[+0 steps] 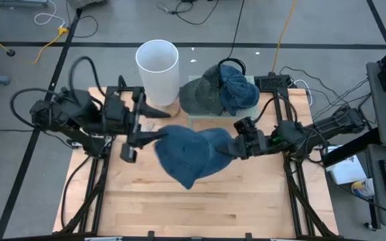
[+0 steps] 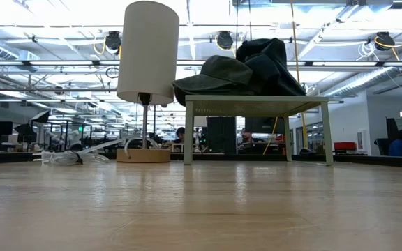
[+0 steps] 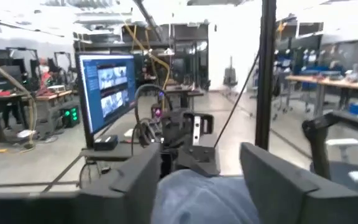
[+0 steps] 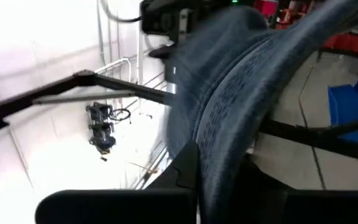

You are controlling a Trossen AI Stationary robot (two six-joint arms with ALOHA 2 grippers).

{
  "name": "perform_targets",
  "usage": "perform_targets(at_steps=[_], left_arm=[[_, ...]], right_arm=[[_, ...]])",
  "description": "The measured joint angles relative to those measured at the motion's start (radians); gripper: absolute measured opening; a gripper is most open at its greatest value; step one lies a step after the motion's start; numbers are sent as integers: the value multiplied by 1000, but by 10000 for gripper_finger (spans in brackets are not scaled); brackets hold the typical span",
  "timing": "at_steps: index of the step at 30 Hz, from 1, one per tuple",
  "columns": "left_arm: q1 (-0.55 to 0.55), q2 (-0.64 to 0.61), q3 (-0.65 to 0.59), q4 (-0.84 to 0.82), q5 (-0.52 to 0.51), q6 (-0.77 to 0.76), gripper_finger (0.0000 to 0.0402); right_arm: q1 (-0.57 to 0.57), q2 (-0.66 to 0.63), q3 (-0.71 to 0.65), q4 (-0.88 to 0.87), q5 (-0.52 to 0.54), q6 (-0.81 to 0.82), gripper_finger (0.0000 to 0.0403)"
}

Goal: Pick & Place hat
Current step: Stack the blue cap on the blue cap on the shelf

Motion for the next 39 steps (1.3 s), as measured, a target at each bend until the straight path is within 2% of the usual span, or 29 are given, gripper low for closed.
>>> perform_targets(at_steps=[7, 13, 19, 27, 33, 39], left_arm=[[-3, -61, 1, -24, 59, -31, 311], [-3, -84, 2, -45, 59, -40, 343], [-3, -86, 1, -68, 59, -33, 340], [0, -86, 1, -72, 59, -32, 322], [0, -86, 0, -74, 59, -32, 313], [0, -86, 0, -118, 59, -58, 321]], right_arm=[[-23, -107, 0, -80, 56, -159, 4], [-90, -228, 0, -198, 78, -271, 4], [-225, -360, 0, -361, 16, -342, 4], [-485, -495, 0, -517, -89, -351, 4], [-681, -525, 0, -619, -196, -334, 4], [-880, -522, 1, -759, -325, -311, 4]])
